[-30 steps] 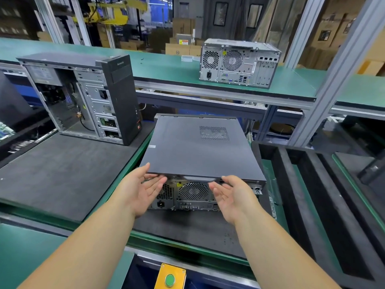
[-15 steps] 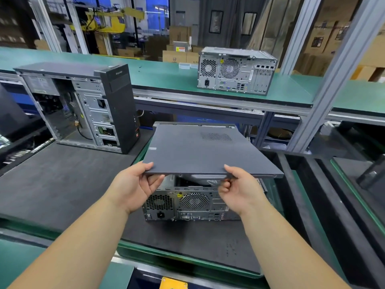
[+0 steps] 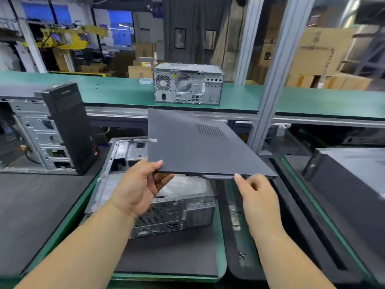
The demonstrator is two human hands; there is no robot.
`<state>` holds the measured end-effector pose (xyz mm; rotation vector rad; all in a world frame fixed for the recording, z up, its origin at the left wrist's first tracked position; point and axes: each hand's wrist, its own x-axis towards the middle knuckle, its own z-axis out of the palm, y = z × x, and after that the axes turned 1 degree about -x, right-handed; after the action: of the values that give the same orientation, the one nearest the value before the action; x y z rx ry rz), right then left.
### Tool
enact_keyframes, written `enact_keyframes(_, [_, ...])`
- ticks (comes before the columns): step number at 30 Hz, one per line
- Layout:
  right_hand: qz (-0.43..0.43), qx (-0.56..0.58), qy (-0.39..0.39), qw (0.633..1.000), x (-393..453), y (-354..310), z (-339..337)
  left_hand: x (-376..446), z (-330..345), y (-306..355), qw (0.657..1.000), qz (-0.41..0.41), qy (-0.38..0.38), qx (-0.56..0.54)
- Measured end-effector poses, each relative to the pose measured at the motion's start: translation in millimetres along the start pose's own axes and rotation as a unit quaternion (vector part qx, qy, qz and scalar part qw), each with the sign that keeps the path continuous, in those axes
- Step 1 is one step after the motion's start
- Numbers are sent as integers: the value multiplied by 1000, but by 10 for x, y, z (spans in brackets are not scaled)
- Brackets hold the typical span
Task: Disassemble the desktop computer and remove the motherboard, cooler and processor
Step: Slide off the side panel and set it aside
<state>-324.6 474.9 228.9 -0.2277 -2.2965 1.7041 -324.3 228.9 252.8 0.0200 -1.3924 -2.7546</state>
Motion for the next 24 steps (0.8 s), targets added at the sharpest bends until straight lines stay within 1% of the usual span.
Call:
enact_keyframes(1, [-97, -53, 47, 993, 8, 33, -135, 29, 122, -88, 1000, -10, -5, 3])
enact_keyframes(2, [-174, -115, 71, 975, 39, 55, -271, 57, 249, -181, 1000, -21, -10, 2])
enact_keyframes(3, [-228, -182, 69, 954, 71, 62, -396, 79, 377, -275, 999, -33, -14, 1])
enact_keyframes(4, [-257, -249, 42, 933, 127, 85, -501, 97, 501, -368, 999, -44, -18, 1])
enact_keyframes(5, [-265, -308, 6, 914, 180, 122, -590, 107, 620, -458, 998, -54, -23, 0])
enact_keyframes(6, [-261, -354, -22, 898, 222, 153, -660, 107, 729, -545, 998, -63, -29, -1])
enact_keyframes(8, [-250, -409, -45, 876, 282, 228, -781, 92, 932, -708, 996, -79, -37, -3])
enact_keyframes(10, [-242, -433, -51, 867, 349, 300, -901, 60, 1099, -844, 995, -93, -43, -10])
enact_keyframes(13, [-224, -440, -58, 868, 426, 408, -1078, 14, 1283, -988, 992, -114, -58, -7])
enact_keyframes(15, [-230, -432, -47, 871, 440, 495, -1149, 15, 1381, -1041, 990, -124, -70, 8])
enact_keyframes(18, [-259, -402, -3, 878, 459, 596, -1181, 78, 1514, -1075, 988, -129, -77, 32])
enact_keyframes(20, [-295, -385, 41, 873, 518, 654, -1170, 154, 1581, -1083, 987, -136, -74, 47])
enact_keyframes(22, [-311, -374, 68, 871, 569, 672, -1134, 238, 1612, -1068, 985, -143, -76, 63])
enact_keyframes(24, [-306, -359, 92, 877, 617, 685, -1094, 331, 1614, -1033, 979, -147, -114, 86])
